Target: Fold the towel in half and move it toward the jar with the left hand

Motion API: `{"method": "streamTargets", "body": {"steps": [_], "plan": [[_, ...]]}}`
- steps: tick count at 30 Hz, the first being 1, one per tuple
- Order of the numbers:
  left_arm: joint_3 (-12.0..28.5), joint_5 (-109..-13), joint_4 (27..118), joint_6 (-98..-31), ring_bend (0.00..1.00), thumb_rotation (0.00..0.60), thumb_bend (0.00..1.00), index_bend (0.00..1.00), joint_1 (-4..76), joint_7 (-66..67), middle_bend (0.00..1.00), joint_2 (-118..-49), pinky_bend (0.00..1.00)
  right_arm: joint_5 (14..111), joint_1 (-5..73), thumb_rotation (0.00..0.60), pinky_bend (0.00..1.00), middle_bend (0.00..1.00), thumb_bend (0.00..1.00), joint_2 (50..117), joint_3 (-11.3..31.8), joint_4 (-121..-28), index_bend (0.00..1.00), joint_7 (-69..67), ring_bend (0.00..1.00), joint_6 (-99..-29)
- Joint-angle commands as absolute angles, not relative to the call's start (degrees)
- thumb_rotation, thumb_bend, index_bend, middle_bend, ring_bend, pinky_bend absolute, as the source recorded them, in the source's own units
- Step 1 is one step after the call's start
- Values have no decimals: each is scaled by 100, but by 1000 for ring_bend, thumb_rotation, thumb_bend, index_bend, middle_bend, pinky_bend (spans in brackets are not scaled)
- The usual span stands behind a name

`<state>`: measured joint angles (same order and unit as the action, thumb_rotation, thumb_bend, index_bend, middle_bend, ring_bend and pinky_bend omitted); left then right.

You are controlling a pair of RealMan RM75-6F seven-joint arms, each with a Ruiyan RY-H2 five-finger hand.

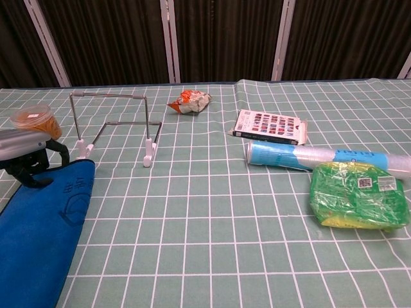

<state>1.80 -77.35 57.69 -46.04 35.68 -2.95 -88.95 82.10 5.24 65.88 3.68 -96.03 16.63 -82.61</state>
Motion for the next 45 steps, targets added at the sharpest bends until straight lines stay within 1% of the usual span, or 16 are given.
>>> {"method": "streamTargets", "body": {"steps": [1, 9, 11, 17, 23, 26, 30, 32, 35, 37, 40, 45], "plan": [[175, -7737, 5751, -4593, 889, 600, 388, 418, 3567, -302, 894, -8909, 1000, 8213, 523, 600, 0, 0, 0, 6587, 365, -9605, 23, 1662, 0, -8262], [188, -7726, 5727, -4561, 889, 600, 386, 432, 3571, -346, 894, -8933, 1000, 8215, 525, 600, 0, 0, 0, 6584, 355, -9616, 42, 1667, 0, -8254], [190, -7729, 5725, -4564, 889, 600, 386, 454, 3569, -355, 894, -8937, 1000, 8212, 525, 600, 0, 0, 0, 6581, 355, -9618, 54, 1662, 0, -8251], [194, -7731, 5704, -4576, 889, 600, 387, 593, 3557, -380, 901, -8948, 1000, 8213, 526, 600, 0, 0, 0, 6583, 353, -9612, 36, 1657, 0, -8249], [191, -7766, 5724, -4604, 889, 600, 388, 607, 3555, -400, 901, -8933, 1000, 8222, 526, 600, 0, 0, 0, 6584, 347, -9614, 51, 1667, 0, -8254], [186, -7787, 5780, -4606, 890, 600, 426, 607, 3563, -398, 901, -8892, 1000, 8224, 523, 600, 0, 0, 0, 6584, 343, -9617, 44, 1666, 0, -8256], [183, -7788, 5873, -4599, 890, 600, 543, 621, 3567, -361, 901, -8829, 1000, 8229, 523, 600, 0, 0, 0, 6579, 343, -9617, 35, 1653, 0, -8260], [188, -7771, 5909, -4600, 889, 600, 581, 628, 3563, -343, 901, -8808, 1000, 8231, 523, 600, 0, 0, 0, 6575, 343, -9619, 38, 1649, 0, -8260], [202, -7744, 5973, -4605, 889, 600, 638, 660, 3552, -341, 901, -8766, 1000, 8240, 521, 600, 0, 0, 0, 6571, 339, -9622, 46, 1642, 0, -8265], [202, -7745, 6039, -4619, 889, 600, 671, 698, 3546, -330, 901, -8719, 1000, 8247, 518, 600, 0, 0, 0, 6566, 338, -9627, 50, 1634, 0, -8272], [206, -7774, 6249, -4714, 889, 600, 694, 760, 3520, -303, 901, -8579, 1000, 8267, 512, 600, 0, 0, 0, 6555, 337, -9639, 46, 1616, 0, -8291], [246, -7879, 6882, -5050, 889, 600, 699, 838, 3451, -180, 901, -8163, 1000, 8321, 495, 600, 0, 0, 0, 6523, 328, -9672, 63, 1568, 0, -8337]]}}
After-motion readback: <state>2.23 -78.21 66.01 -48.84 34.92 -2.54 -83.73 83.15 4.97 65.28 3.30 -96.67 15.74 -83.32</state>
